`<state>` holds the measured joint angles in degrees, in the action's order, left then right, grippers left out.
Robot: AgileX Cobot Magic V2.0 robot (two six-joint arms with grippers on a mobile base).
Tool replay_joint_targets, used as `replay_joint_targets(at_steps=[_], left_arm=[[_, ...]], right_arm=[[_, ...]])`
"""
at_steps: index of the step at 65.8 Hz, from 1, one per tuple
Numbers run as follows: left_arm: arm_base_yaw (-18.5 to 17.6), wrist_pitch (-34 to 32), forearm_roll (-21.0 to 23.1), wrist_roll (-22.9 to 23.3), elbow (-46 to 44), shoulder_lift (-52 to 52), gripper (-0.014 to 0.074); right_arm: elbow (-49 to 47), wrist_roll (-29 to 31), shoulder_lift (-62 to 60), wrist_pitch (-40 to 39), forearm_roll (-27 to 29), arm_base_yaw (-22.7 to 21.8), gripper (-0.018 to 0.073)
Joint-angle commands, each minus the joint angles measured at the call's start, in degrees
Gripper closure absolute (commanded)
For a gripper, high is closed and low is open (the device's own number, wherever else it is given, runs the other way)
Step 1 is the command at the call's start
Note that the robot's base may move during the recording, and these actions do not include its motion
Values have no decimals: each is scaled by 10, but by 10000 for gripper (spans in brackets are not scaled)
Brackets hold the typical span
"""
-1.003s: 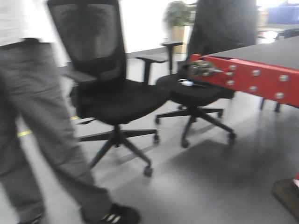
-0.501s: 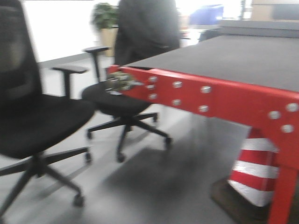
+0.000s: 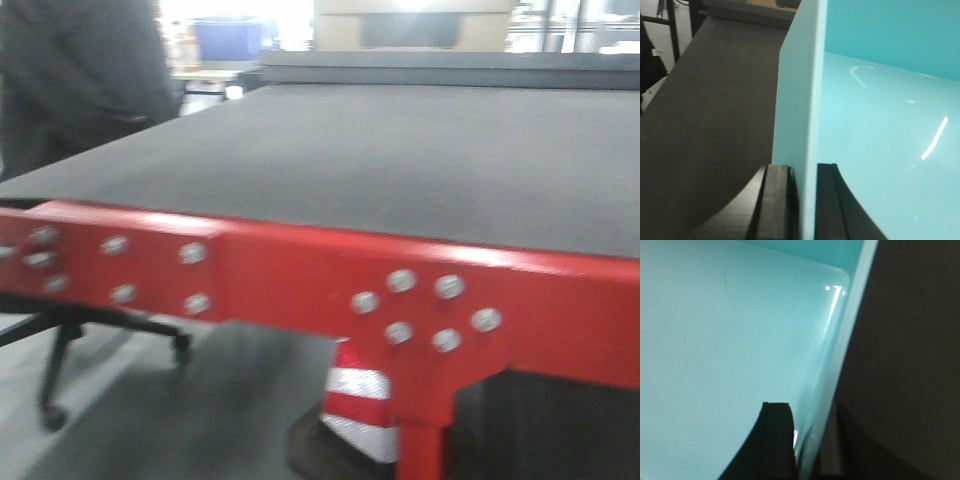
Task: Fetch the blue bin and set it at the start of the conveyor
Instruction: 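Drive the base to the red-framed conveyor table holding the bin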
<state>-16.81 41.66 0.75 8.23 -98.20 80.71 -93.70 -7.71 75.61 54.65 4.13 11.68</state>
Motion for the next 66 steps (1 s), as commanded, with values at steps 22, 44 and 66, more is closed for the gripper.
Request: replay_joint_targets(at_steps=[22, 44, 66], left_arm=[[5, -41, -26, 12, -8, -8, 708], [5, -41, -26, 12, -8, -8, 708], [5, -41, -26, 12, -8, -8, 708]], right_arm=[[-6, 16, -8, -3, -35, -6, 712], [-6, 16, -8, -3, -35, -6, 712], [-6, 16, -8, -3, -35, -6, 712]])
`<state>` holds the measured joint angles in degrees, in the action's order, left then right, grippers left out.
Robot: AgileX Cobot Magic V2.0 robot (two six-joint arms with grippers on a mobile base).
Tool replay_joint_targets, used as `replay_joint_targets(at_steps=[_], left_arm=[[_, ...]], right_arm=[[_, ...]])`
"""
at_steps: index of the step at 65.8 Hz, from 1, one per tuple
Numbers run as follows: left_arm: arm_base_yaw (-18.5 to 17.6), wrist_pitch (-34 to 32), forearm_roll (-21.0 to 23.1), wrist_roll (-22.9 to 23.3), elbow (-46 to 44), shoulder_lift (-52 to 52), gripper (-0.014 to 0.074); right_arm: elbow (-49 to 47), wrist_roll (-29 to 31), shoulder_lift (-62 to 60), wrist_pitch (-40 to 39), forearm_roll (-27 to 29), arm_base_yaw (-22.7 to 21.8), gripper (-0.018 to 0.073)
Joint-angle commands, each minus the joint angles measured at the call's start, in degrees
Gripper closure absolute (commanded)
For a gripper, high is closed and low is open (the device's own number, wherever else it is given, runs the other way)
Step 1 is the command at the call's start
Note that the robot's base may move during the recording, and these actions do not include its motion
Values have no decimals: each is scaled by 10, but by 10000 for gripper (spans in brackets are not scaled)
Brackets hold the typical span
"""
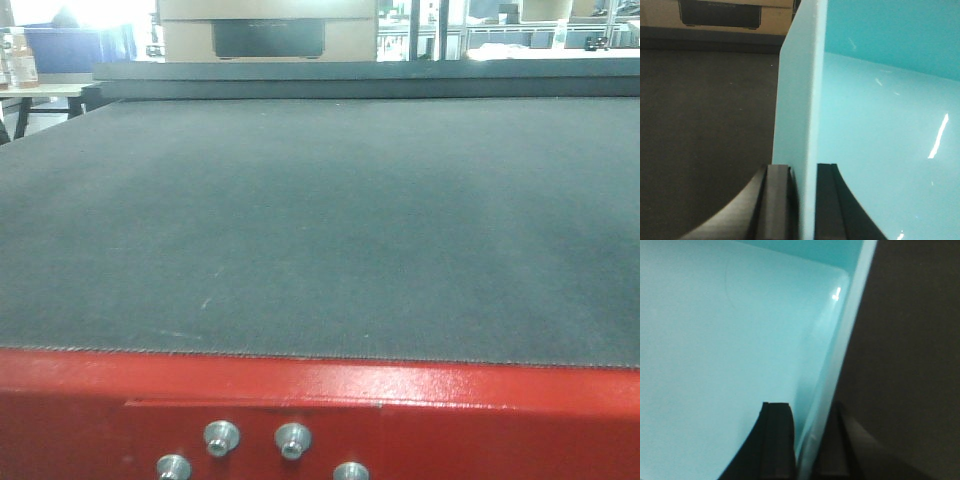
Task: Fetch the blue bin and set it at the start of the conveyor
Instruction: 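Lower the teal bin onto the near end of the conveyor belt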
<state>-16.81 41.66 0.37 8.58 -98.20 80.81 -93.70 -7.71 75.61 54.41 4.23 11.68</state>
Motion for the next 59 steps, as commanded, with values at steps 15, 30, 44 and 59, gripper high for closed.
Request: replay_joint_targets(at_steps=[15, 30, 44, 59], left_arm=[[5, -41, -22, 9, -8, -9, 708], [5, -41, -22, 9, -8, -9, 708], [5, -41, -22, 9, -8, -9, 708], [5, -41, -22, 9, -8, -9, 708]], right_arm=[[-6, 16, -8, -1, -36, -6, 712], [-6, 16, -8, -1, -36, -6, 712], [-6, 16, -8, -1, -36, -6, 712], [-6, 16, -8, -27, -36, -6, 712]])
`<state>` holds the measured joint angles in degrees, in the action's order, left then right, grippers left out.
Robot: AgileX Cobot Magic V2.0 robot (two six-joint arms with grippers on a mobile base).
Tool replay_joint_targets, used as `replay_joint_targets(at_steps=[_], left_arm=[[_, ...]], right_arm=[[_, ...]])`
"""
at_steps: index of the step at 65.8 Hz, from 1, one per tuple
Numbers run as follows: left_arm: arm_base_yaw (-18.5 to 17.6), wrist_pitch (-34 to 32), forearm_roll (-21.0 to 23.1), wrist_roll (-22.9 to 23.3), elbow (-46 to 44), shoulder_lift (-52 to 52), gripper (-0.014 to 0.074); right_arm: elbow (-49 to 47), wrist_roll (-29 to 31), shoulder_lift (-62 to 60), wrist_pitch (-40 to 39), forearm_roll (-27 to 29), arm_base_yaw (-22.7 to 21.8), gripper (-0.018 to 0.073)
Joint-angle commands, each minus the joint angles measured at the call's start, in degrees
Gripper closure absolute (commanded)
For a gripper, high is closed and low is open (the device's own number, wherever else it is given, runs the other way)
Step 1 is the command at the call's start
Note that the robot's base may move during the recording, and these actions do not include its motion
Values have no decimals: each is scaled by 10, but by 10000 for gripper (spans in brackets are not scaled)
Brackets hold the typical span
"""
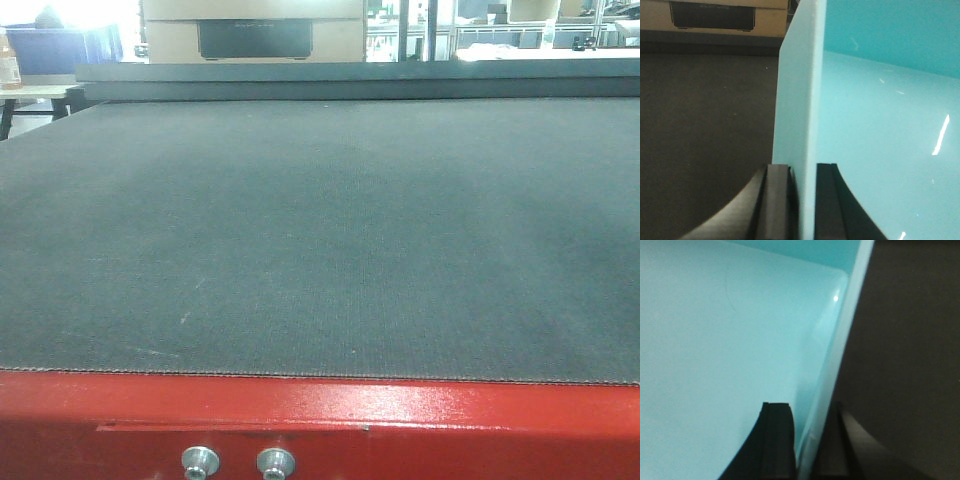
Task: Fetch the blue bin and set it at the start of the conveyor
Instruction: 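Lower the teal bin onto the near end of the conveyor belt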
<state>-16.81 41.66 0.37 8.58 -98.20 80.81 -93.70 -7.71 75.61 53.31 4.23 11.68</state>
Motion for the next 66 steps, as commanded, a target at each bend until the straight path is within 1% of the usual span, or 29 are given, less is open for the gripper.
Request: replay_joint_targets(at_steps=[1, 13, 21, 27, 30, 34, 38, 41, 48, 62, 66], left_arm=[[5, -41, -22, 9, -8, -9, 708], [5, -41, -22, 9, -8, -9, 708], [5, -31, -22, 9, -8, -9, 708], [5, 17, -21, 9, -8, -8, 708], [5, 50, -21, 9, -6, -4, 708], [5, 89, -21, 9, -1, 3, 708], [5, 115, -21, 9, 10, 14, 708], [5, 122, -21, 9, 25, 20, 708], [5, 103, -21, 9, 70, 32, 708], [5, -13, -22, 9, 168, 72, 708], [5, -35, -22, 9, 183, 86, 708]], right_arm=[[-6, 16, -8, -17, -36, -6, 712], [-6, 16, -8, -34, -36, -6, 712], [-6, 16, -8, -24, -36, -6, 712], [-6, 16, -1, -16, -42, -6, 712], [-6, 16, 5, -10, -55, -6, 712], [-6, 16, 19, -7, -58, -11, 712], [-6, 16, 34, -7, -58, -17, 712], [-6, 16, 50, -6, -58, -21, 712], [-6, 16, 88, 5, -58, -26, 712], [10, 16, 157, 15, -56, -26, 712], [19, 16, 174, 14, -56, -26, 712]])
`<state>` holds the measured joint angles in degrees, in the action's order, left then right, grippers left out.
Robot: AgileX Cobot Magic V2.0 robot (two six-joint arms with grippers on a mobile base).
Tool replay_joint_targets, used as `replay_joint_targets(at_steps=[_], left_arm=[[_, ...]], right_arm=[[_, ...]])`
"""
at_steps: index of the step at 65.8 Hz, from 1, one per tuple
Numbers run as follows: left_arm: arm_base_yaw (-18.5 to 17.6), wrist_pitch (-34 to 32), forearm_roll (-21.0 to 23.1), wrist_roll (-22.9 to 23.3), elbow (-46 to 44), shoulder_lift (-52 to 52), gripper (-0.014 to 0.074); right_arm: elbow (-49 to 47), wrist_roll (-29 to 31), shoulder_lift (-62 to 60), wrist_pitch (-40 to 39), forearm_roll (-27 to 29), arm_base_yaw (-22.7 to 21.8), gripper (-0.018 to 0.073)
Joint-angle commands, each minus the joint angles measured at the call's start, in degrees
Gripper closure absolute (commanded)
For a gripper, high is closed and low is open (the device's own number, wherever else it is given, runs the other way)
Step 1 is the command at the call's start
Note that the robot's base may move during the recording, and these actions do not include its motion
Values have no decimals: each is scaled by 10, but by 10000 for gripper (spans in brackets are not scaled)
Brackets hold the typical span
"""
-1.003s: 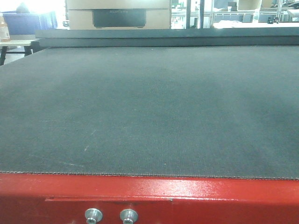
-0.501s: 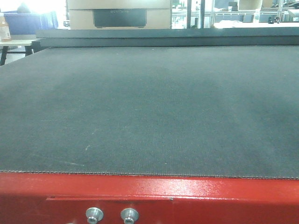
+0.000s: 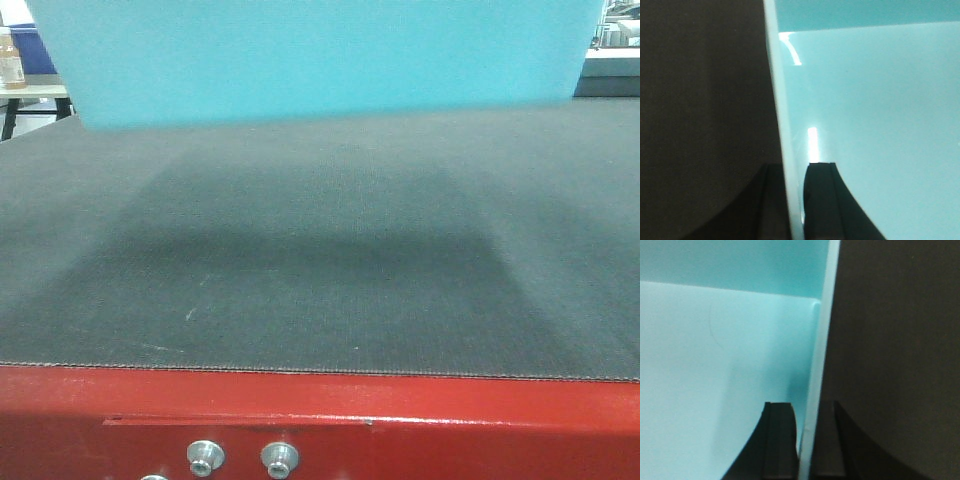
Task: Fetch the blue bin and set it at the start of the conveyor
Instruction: 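Lower the teal bin onto the near end of the conveyor belt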
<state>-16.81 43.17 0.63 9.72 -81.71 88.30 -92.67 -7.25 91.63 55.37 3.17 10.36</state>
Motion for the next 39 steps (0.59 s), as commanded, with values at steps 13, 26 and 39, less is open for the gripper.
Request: replay_joint_targets(at_steps=[13, 26, 39], left_arm=[[5, -80, -25, -3, 24, 61, 708], [5, -81, -26, -4, 24, 88, 708], [5, -78, -32, -4, 23, 94, 468]], right_arm=[[59, 12, 54, -38, -45, -12, 712], [84, 12, 73, -62, -45, -12, 694], [86, 12, 72, -63, -45, -12, 386]])
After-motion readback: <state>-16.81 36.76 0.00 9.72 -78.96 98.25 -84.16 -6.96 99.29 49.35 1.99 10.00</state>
